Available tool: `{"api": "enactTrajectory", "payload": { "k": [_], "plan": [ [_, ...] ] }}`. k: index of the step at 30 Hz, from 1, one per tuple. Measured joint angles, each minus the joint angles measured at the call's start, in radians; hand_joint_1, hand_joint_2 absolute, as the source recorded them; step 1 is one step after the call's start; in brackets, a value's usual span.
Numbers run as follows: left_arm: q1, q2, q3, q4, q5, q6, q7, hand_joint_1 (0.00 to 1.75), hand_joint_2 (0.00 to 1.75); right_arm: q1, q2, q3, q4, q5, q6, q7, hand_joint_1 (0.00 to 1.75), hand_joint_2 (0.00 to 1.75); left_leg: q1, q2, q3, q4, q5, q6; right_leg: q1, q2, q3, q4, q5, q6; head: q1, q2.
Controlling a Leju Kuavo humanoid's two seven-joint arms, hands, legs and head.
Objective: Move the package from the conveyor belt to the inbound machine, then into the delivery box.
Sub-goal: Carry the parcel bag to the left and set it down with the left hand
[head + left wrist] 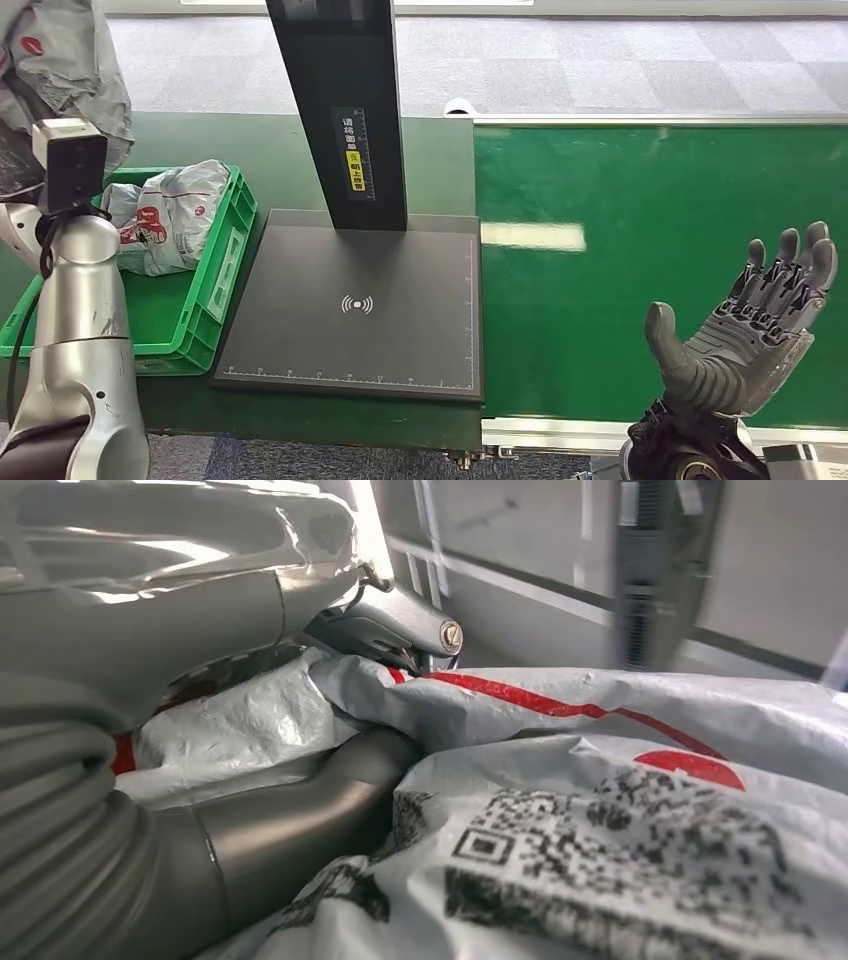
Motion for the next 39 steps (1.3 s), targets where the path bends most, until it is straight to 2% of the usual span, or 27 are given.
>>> {"api": "enactTrajectory", "payload": {
  "k": [3,7,11,14,17,21,22,25,26,39],
  "plan": [
    [-0.063,0.037,0.045,0.114,0.0,-0.015,0.066,1.75,1.75,0.009,-0.004,-0.001,0.007,-0.004,0.0,0.002,0.0,1.75,0.0,-0.001,0.0,0.0,0.0,0.0,0.0,-0.001,0.0,0.0,0.0,0.0,0.0,0.0],
    [-0.151,0.111,0.061,0.311,0.043,-0.033,0.172,1.75,1.75,0.014,-0.014,-0.003,0.033,-0.026,0.0,0.006,0.0,1.75,0.0,0.002,-0.001,0.0,0.0,0.0,0.0,0.002,-0.001,0.0,0.001,0.0,0.0,0.0],
    [-0.208,0.183,0.062,0.478,-0.091,-0.009,0.303,1.75,1.75,0.018,-0.023,-0.004,0.058,-0.043,0.0,0.004,0.0,1.75,0.0,0.003,-0.001,0.0,0.0,0.0,0.0,0.002,-0.001,0.0,0.001,0.0,0.0,0.0],
    [-0.228,0.222,0.059,0.583,-0.175,-0.009,0.399,1.73,1.75,0.018,-0.031,-0.003,0.071,-0.045,0.0,0.003,0.0,1.75,0.0,0.003,-0.001,0.0,0.0,0.0,0.0,0.002,-0.002,0.0,0.001,-0.001,0.0,0.0],
    [-0.229,0.249,0.056,0.66,-0.2,-0.029,0.443,1.66,1.75,0.017,-0.039,-0.003,0.085,-0.047,0.0,0.004,0.0,1.75,0.0,0.003,-0.001,0.0,0.0,0.0,0.0,0.002,-0.002,0.0,0.001,-0.001,0.0,0.0],
    [-0.228,0.27,0.043,0.725,-0.24,-0.15,0.534,1.62,1.75,0.014,-0.052,-0.003,0.103,-0.055,-0.007,0.008,0.0,1.75,0.0,0.002,-0.002,0.0,0.0,0.0,0.0,0.002,-0.001,0.0,0.001,-0.001,0.001,0.0],
    [-0.228,0.273,0.038,0.737,-0.253,-0.183,0.559,1.3,1.75,0.012,-0.055,-0.003,0.107,-0.056,-0.009,0.01,0.0,1.75,0.0,0.002,-0.002,0.0,0.0,0.0,0.0,0.002,-0.001,0.0,0.001,0.0,0.001,0.0],
    [-0.23,0.282,0.02,0.759,-0.277,-0.233,0.6,0.1,1.75,0.007,-0.059,-0.003,0.118,-0.056,-0.01,0.015,0.0,1.75,0.0,0.002,-0.002,0.0,0.0,0.0,0.0,0.002,-0.002,0.0,0.001,0.0,0.001,0.0],
    [-0.231,0.284,0.017,0.763,-0.273,-0.247,0.6,0.0,1.75,0.006,-0.059,-0.002,0.121,-0.055,-0.01,0.018,0.0,1.75,0.0,0.002,-0.002,0.0,0.0,0.0,0.0,0.002,-0.002,0.0,0.001,0.0,0.001,0.0],
    [-0.244,0.275,0.065,0.769,-0.05,-0.406,0.442,0.0,1.75,-0.003,-0.06,0.0,0.155,-0.051,-0.007,0.031,0.0,1.75,0.0,0.002,-0.002,0.0,0.0,0.0,0.0,0.002,-0.002,0.0,0.001,0.0,0.0,0.0]
  ]
}}
